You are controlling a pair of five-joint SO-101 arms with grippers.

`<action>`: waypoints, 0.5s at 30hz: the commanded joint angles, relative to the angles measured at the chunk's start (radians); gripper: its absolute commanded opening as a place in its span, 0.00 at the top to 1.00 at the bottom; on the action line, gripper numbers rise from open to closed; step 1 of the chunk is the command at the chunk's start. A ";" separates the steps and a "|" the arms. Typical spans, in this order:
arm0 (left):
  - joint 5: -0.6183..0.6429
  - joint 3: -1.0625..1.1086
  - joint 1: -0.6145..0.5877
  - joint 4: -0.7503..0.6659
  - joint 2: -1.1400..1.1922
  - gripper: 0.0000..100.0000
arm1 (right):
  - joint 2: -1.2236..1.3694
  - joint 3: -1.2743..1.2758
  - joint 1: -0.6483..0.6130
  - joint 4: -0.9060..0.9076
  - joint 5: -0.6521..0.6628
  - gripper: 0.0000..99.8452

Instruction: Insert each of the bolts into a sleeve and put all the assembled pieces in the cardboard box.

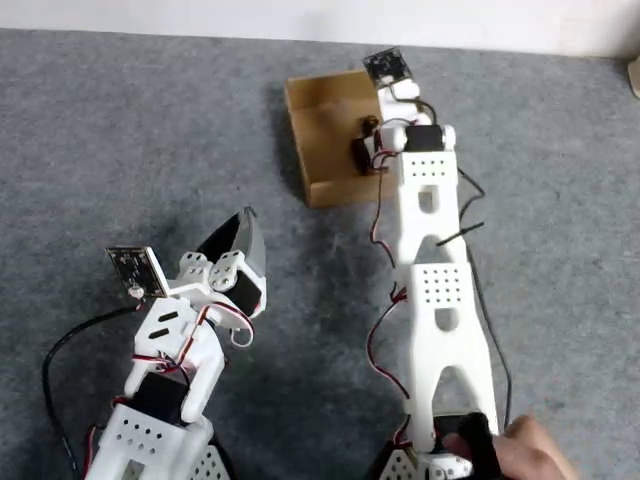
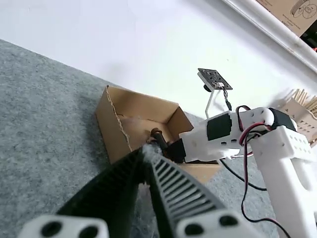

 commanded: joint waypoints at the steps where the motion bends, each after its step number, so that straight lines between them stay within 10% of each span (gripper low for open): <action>1: -0.008 -0.005 0.001 -0.025 -0.005 0.99 | -0.058 -0.148 0.016 0.050 0.014 0.67; 15: -0.011 -0.008 -0.005 -0.025 -0.005 0.99 | -0.541 -0.148 -0.044 0.423 -0.084 0.67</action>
